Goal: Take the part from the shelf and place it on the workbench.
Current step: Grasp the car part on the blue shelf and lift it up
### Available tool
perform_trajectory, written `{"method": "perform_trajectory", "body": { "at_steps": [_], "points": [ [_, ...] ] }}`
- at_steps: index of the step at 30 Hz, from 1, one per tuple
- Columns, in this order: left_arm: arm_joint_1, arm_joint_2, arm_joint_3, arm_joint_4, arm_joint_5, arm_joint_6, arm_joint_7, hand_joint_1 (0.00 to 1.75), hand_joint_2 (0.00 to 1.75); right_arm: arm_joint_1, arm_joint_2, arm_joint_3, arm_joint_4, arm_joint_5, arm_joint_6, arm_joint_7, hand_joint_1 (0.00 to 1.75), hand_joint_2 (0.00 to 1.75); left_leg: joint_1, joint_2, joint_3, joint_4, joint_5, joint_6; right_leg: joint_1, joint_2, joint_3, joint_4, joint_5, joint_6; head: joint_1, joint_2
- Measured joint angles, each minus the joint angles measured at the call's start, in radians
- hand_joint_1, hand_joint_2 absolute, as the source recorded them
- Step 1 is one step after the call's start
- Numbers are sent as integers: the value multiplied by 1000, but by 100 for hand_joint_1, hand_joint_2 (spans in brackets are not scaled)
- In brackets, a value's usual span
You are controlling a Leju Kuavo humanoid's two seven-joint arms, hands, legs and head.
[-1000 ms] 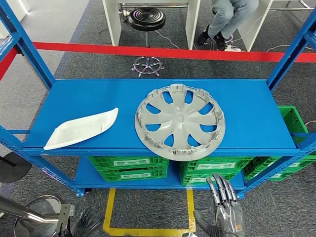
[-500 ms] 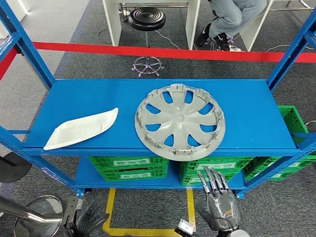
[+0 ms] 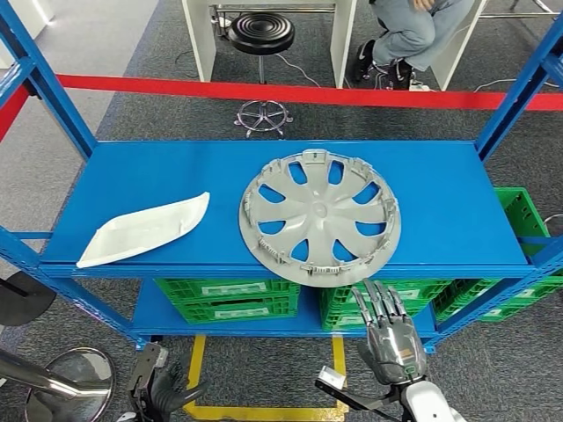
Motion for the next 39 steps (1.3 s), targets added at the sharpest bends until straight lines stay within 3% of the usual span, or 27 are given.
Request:
{"method": "perform_trajectory", "body": {
  "at_steps": [9, 39],
  "points": [
    [-7, -5, -10, 0, -16, -3, 14, 0, 175, -40, 6, -20, 15, 15, 12, -31, 0, 175, 0, 0, 0, 0, 0, 0, 0, 0, 2, 0, 0, 0, 0, 0],
    [-54, -38, -40, -6, -102, 48, 51, 0, 175, -220, 108, -28, 187, -50, 50, -104, 0, 175, 0, 0, 0, 0, 0, 0, 0, 0, 2, 0, 0, 0, 0, 0]
  ]
}}
